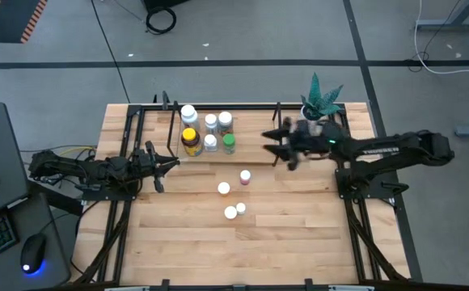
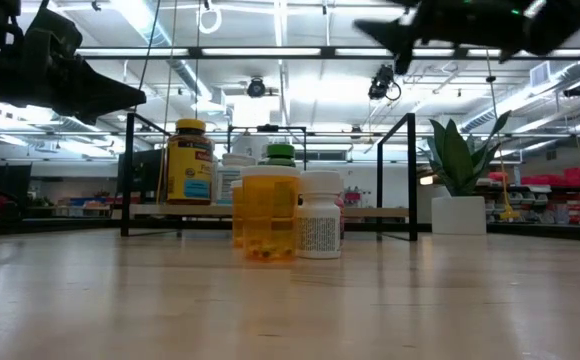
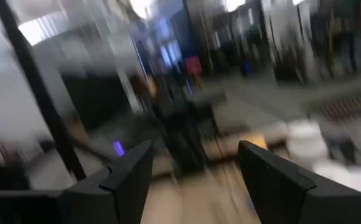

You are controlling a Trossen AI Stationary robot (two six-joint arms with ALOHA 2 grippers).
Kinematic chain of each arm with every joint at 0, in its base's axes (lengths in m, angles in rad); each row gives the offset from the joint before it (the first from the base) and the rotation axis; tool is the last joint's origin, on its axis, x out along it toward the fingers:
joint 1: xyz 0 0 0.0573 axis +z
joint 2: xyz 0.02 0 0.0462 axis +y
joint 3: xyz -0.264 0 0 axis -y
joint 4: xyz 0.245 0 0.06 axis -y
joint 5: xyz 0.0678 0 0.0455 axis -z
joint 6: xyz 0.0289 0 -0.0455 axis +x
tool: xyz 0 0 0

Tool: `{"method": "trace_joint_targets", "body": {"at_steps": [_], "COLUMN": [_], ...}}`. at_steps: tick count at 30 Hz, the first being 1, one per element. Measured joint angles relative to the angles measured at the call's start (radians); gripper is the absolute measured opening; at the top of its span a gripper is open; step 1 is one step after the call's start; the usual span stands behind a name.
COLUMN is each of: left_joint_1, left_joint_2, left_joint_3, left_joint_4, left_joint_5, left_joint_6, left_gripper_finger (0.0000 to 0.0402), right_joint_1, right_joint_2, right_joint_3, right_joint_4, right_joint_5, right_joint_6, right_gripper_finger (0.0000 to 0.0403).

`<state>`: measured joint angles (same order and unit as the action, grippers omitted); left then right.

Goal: Pick and place medicine bottles onto shelf by color
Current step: Put the light green pill bottle on the shelf

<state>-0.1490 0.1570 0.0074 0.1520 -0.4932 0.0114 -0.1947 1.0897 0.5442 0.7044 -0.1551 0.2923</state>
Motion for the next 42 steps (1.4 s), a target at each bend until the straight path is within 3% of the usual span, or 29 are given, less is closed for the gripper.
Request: {"method": "trace_joint_targets", "body": {"at_steps": [5,11,19,26,33,42], "left_joint_1": [0.0,0.0,0.0,0.0,0.0,0.0], "left_joint_2": [0.0,0.0,0.0,0.0,0.0,0.0], "left_joint_3": [0.0,0.0,0.0,0.0,0.0,0.0], "left_joint_4": [0.0,0.0,0.0,0.0,0.0,0.0], "left_joint_5": [0.0,0.0,0.0,0.0,0.0,0.0], "left_joint_6": [0.0,0.0,0.001,0.0,0.0,0.0], "left_gripper_finger": [0.006,0.0051,0.0059,0.0058,0.0051,0.0061], "right_joint_1": [0.013,0.073,0.101,0.087,0.04,0.013], "right_joint_2": [0.129,0.254,0.427,0.583,0.698,0.71], "right_joint_3": [0.203,0.369,0.582,0.767,0.852,0.861], "right_joint_4": [-0.36,-0.562,-0.864,-1.079,-1.17,-1.206], "right_joint_5": [0.026,0.08,0.295,0.317,0.326,0.37], "right_joint_6": [-0.13,-0.239,-0.301,-0.342,-0.347,-0.327], "right_gripper_finger": [0.0243,0.0243,0.0243,0.0243,0.0243,0.0243]}}
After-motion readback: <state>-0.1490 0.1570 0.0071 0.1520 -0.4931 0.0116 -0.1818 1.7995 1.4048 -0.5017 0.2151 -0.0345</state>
